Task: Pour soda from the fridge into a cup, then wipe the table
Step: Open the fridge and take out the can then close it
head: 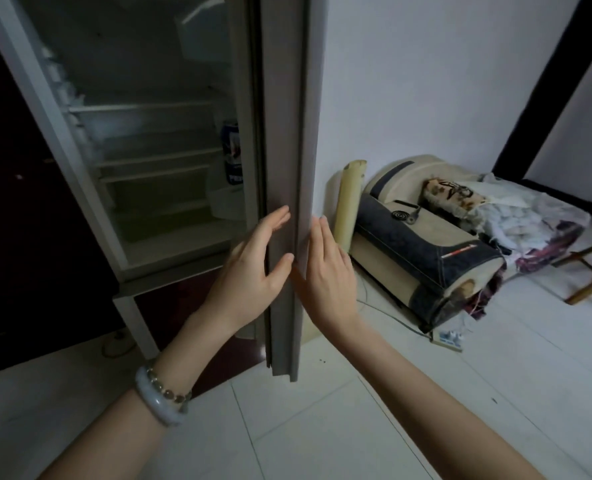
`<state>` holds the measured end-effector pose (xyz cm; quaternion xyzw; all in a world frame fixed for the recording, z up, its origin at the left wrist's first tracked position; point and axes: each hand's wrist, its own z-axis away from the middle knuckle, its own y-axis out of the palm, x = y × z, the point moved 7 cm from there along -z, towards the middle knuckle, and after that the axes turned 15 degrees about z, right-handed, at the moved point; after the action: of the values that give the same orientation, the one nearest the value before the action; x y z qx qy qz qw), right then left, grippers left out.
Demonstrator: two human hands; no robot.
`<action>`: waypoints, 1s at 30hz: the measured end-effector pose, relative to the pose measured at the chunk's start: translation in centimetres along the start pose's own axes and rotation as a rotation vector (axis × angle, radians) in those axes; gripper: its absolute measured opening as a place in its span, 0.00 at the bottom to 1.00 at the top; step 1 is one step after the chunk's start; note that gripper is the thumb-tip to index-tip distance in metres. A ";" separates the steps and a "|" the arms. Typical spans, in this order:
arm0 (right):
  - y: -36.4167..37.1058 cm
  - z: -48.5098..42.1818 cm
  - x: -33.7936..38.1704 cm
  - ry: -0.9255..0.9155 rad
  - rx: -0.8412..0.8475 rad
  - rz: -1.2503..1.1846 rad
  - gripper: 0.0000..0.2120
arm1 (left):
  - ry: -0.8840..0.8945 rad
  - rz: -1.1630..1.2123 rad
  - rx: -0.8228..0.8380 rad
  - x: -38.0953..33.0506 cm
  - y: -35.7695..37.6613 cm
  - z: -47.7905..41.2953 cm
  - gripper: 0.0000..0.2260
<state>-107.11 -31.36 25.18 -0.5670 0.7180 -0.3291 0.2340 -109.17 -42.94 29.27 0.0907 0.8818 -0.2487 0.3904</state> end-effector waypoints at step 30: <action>6.3 -3.2 -22.8 0.193 0.169 0.532 0.36 | -0.020 -0.632 0.823 25.5 20.8 -5.0 0.29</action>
<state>-107.89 -7.73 21.88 -0.3036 0.8304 -0.3670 0.2890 -122.33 -23.39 5.76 -0.0362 0.6915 -0.6815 0.2368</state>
